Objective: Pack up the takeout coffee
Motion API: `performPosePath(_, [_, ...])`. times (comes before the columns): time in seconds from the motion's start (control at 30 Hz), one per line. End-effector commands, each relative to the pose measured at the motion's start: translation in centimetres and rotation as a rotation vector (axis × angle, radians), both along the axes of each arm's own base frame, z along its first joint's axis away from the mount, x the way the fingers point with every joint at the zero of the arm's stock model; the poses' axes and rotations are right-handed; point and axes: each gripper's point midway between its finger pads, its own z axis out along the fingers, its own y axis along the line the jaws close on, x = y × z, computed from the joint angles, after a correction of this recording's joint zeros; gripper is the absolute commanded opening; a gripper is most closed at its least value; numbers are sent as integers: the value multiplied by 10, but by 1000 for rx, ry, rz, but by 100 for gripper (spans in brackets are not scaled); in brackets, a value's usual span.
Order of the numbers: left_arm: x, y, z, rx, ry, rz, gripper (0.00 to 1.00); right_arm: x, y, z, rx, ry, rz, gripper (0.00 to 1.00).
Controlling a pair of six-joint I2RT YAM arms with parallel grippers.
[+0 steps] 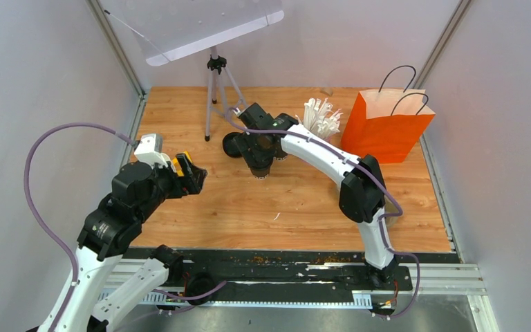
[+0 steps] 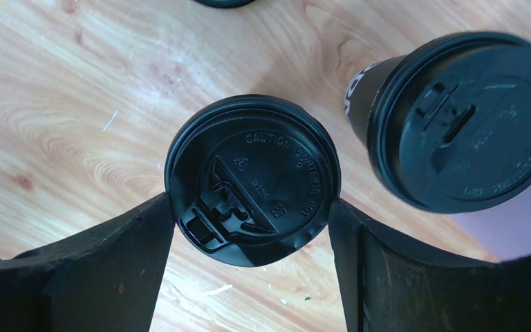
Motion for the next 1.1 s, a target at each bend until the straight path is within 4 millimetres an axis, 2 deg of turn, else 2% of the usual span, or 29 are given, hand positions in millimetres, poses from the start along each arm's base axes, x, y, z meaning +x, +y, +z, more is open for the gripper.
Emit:
performPosePath(0.0, [-1, -3, 0, -25, 4, -3, 100, 22, 6, 9, 9, -63, -2, 80])
performPosePath(0.1, [-4, -4, 0, -29, 11, -14, 100, 20, 7, 6, 11, -50, -1, 89])
performPosePath(0.23, [-9, -2, 2, -21, 10, -21, 100, 19, 6, 23, 43, -71, -5, 98])
performPosePath(0.4, [-14, 2, 10, -12, 8, -21, 100, 20, 10, 64, 113, -124, 6, 100])
performPosePath(0.5, [-19, 4, 19, -10, -2, -31, 100, 20, 8, 99, 158, -173, 5, 100])
performPosePath(0.57, [-22, 2, 25, -4, 1, -55, 100, 17, 0, 126, 168, -215, 5, 100])
performPosePath(0.6, [-24, 2, 27, 1, 12, -63, 100, 17, -6, 149, 180, -258, 5, 100])
performPosePath(0.73, [-26, 2, 41, -15, 28, -54, 100, 15, -46, 216, 193, -400, -22, 100])
performPosePath(0.83, [-25, -7, 45, -57, 10, -82, 100, 14, -86, 253, 230, -473, -29, 100])
performPosePath(0.93, [-27, -10, 38, -88, 38, -78, 100, 15, -131, 277, 270, -544, -69, 99])
performPosePath(1.07, [-32, -8, 26, -121, 97, -38, 99, 27, -180, 286, 246, -616, -142, 98])
